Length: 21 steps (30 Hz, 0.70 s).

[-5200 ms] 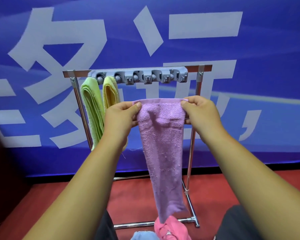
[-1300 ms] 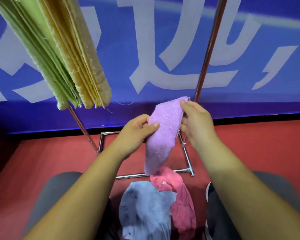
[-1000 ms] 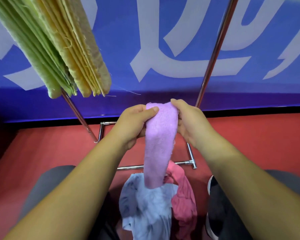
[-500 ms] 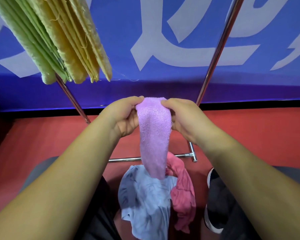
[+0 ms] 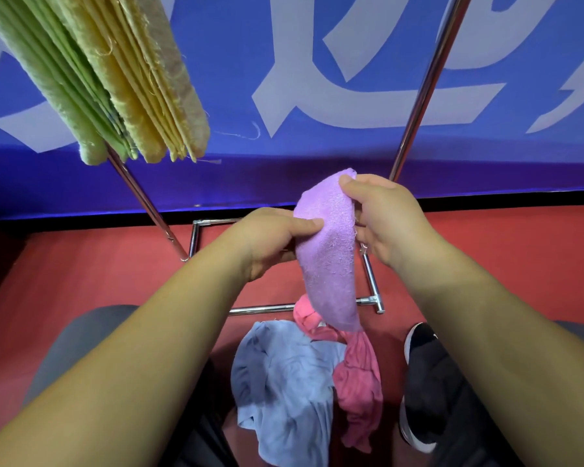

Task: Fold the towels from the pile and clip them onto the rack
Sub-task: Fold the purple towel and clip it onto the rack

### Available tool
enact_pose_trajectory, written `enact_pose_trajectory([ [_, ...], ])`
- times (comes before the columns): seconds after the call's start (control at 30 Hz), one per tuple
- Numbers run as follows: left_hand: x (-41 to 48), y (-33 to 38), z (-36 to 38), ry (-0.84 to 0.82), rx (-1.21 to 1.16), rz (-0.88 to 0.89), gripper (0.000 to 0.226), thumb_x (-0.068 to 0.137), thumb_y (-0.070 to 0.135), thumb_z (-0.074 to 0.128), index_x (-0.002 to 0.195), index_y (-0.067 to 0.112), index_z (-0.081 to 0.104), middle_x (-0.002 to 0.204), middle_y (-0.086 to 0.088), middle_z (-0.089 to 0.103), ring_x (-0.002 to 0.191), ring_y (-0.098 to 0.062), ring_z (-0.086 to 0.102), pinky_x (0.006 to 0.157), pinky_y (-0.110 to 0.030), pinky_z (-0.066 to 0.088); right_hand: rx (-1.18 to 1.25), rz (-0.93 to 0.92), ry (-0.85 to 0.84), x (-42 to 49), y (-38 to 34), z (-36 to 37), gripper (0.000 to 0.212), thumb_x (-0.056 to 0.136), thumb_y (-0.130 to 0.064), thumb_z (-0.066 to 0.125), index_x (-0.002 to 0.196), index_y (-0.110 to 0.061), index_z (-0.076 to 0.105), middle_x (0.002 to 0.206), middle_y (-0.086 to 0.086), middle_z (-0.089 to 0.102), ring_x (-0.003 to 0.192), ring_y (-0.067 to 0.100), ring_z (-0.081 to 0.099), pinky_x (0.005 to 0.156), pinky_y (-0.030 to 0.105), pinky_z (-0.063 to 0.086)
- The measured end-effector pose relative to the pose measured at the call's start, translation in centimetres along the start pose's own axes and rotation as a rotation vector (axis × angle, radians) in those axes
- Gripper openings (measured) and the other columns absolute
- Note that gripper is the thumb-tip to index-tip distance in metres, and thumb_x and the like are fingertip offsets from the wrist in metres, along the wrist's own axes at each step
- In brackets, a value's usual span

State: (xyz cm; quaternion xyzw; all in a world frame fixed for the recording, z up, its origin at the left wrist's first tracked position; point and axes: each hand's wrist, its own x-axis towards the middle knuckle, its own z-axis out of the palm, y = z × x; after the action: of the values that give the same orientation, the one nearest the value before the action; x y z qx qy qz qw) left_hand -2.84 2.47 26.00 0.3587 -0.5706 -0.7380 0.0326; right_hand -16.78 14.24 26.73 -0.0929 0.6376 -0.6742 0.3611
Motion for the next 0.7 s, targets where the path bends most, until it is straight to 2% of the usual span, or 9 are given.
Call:
enact_pose_trajectory([
  [0.1,0.2,-0.1,1.0,-0.009,-0.008,0.111,0.025,0.104,0.012,0.065,0.128,0.008,0.073,0.122,-0.01,0.079,0.102,-0.016,0.074,0.091,-0.028,0.061,0.019,-0.006,0.045,0.3,-0.4,-0.7,0.01,0.102,-0.02,0.072,0.109,-0.014,0.076,0.089,0.006,0.081,0.073,0.019,0.077,0.06,0.029,0.06],
  [0.17,0.2,0.0,1.4,-0.028,0.005,0.175,0.028,0.107,0.012,0.061,0.133,0.012,0.069,0.125,-0.008,0.078,0.103,-0.014,0.075,0.093,-0.029,0.061,0.025,-0.002,0.063,0.5,-0.6,-0.9,0.012,0.101,-0.022,0.071,0.107,-0.013,0.076,0.092,0.008,0.082,0.073,0.02,0.076,0.059,0.028,0.058],
  [0.27,0.4,0.2,1.6,-0.037,0.03,0.255,0.029,0.11,0.01,0.056,0.137,0.013,0.066,0.128,-0.011,0.077,0.104,-0.015,0.074,0.092,-0.031,0.061,0.071,0.052,0.059,0.5,-0.6,-0.9,0.013,0.097,-0.022,0.072,0.1,-0.01,0.075,0.084,0.01,0.075,0.068,0.023,0.069,0.056,0.026,0.053],
  [0.33,0.5,0.3,1.6,-0.009,0.052,0.273,0.027,0.11,0.011,0.055,0.134,0.014,0.067,0.124,-0.01,0.078,0.101,-0.015,0.075,0.088,-0.033,0.063,0.088,0.087,0.028,0.3,-0.5,-0.8,0.015,0.092,-0.02,0.07,0.099,-0.007,0.071,0.09,0.016,0.062,0.071,0.027,0.061,0.057,0.028,0.051],
  [0.43,0.6,0.6,1.2,0.045,0.095,0.277,0.025,0.109,0.014,0.057,0.13,0.017,0.07,0.115,-0.004,0.08,0.093,-0.014,0.076,0.074,-0.031,0.06,0.094,0.073,-0.017,0.0,-0.5,-0.7,0.003,0.092,-0.012,0.064,0.093,-0.009,0.066,0.084,0.011,0.06,0.063,0.023,0.057,0.059,0.03,0.05],
  [0.5,0.7,0.7,0.9,0.067,0.096,0.278,0.024,0.108,0.015,0.059,0.128,0.017,0.072,0.116,-0.004,0.081,0.103,-0.021,0.078,0.084,-0.037,0.061,0.098,0.032,-0.044,-0.3,-0.6,-0.5,0.011,0.095,-0.005,0.06,0.092,-0.014,0.063,0.078,0.005,0.06,0.062,0.021,0.056,0.061,0.032,0.048],
  [0.6,0.6,0.9,0.5,0.069,0.075,0.296,0.024,0.107,0.013,0.061,0.128,0.011,0.072,0.117,-0.01,0.08,0.112,-0.03,0.077,0.102,-0.05,0.059,0.101,-0.012,-0.121,-0.8,-0.8,-0.2,0.02,0.099,-0.001,0.058,0.109,-0.017,0.066,0.086,0.005,0.062,0.07,0.022,0.063,0.066,0.034,0.054],
  [0.7,0.4,1.2,0.1,0.061,0.009,0.29,0.025,0.107,0.01,0.061,0.129,0.004,0.071,0.117,-0.018,0.079,0.111,-0.037,0.076,0.101,-0.055,0.06,0.054,-0.056,-0.21,-1.2,-0.8,0.1,0.021,0.1,-0.001,0.059,0.108,-0.016,0.072,0.083,0.002,0.068,0.075,0.021,0.068,0.072,0.036,0.06],
])
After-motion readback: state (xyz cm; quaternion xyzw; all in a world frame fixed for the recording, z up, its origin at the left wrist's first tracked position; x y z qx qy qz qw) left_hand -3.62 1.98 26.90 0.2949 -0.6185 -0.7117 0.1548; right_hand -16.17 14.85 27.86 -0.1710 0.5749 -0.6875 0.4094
